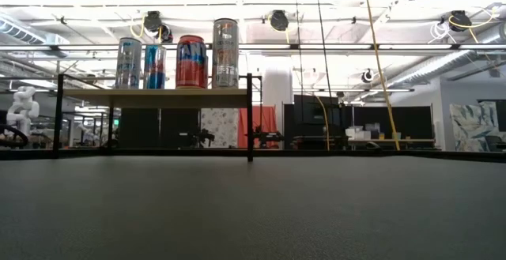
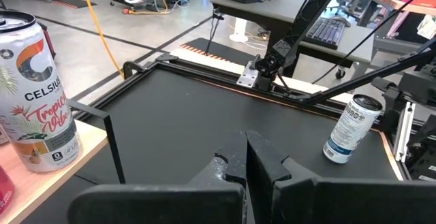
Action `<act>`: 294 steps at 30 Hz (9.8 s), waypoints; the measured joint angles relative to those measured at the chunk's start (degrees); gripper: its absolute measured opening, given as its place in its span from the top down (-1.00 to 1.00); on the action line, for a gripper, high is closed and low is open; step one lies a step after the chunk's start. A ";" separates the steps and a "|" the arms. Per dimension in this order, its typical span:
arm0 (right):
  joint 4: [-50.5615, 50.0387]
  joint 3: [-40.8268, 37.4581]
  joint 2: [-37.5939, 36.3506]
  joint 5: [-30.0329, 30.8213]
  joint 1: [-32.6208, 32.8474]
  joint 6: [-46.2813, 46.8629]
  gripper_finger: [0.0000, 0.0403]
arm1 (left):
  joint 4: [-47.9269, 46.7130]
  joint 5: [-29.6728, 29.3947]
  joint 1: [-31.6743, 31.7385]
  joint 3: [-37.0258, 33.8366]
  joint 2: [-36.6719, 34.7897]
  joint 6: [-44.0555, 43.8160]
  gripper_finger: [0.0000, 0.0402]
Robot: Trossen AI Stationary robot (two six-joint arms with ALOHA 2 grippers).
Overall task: Place canned beverage on shelf
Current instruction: Put the white-blue soda can aligned with the other white-blue soda can on the shelf
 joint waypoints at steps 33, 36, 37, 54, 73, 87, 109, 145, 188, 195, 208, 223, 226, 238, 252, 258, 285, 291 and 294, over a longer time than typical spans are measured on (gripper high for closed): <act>6.93 0.00 0.02 -1.12 0.68 -1.47 -0.56 | -1.02 -0.04 0.00 0.00 0.00 -0.01 1.00; 5.44 0.00 0.01 -1.31 0.42 -0.14 -0.54 | -0.98 -0.02 0.00 0.00 0.00 -0.02 1.00; 3.74 0.00 -0.09 -1.30 0.44 1.40 -0.53 | -0.96 -0.02 0.00 0.00 -0.01 -0.02 1.00; -13.44 0.00 -1.95 -0.80 -1.06 7.41 -0.51 | -0.85 1.14 -0.02 0.00 0.00 -0.02 1.00; -17.02 -0.12 -1.95 1.92 -6.38 0.25 -0.51 | -0.87 1.20 0.00 0.00 0.00 -0.02 1.00; -16.88 -1.66 -1.97 1.87 -7.15 0.18 -0.11 | -0.97 1.22 -0.02 0.00 0.00 -0.02 1.00; -19.87 5.67 -8.03 15.87 -21.11 -29.01 -0.11 | -0.81 1.14 0.00 0.00 -0.01 10.82 1.00; -14.90 6.25 -9.81 17.78 -29.35 -48.23 -0.11 | -0.81 4.17 0.48 0.00 0.00 25.37 1.00; 35.63 12.94 -9.84 16.61 -47.57 -100.21 -0.11 | -0.92 7.93 2.77 0.00 0.01 23.96 -0.27; 39.15 12.94 -9.84 14.22 -49.60 -102.46 -0.11 | -0.76 7.96 2.73 0.00 0.01 23.98 -0.27; 43.00 12.94 -9.81 9.24 -51.21 -102.97 -0.11 | -0.69 6.61 2.73 0.00 -0.04 25.12 -0.27; 44.51 12.94 -9.81 8.86 -50.89 -104.27 -0.11 | 3.88 9.56 2.78 0.02 0.01 28.41 -0.27; 45.74 12.94 -9.81 6.59 -50.97 -104.86 -0.11 | 3.91 9.91 3.09 0.02 -0.01 26.56 -0.27; 48.95 12.94 -9.43 6.46 -51.84 -106.13 -0.10 | 4.36 12.31 6.33 0.02 -0.04 23.82 -0.27; 47.97 12.92 -7.85 5.79 -52.54 -106.41 -0.10 | 4.55 14.46 6.47 0.02 3.87 23.63 -0.27; 48.10 12.92 -7.85 5.81 -52.50 -106.35 -0.09 | 4.53 14.13 6.45 0.02 3.60 23.85 -0.27; 47.64 12.94 -7.85 6.05 -52.50 -106.02 -0.09 | 4.41 11.87 6.40 0.02 3.57 24.23 -0.27; 47.70 12.94 -7.85 6.03 -52.50 -105.74 -0.09 | 4.11 11.73 6.40 0.02 3.57 17.50 -0.27; 48.03 12.94 -7.85 6.10 -52.50 -105.65 -0.09 | 4.02 11.67 6.40 0.02 3.57 14.53 -0.27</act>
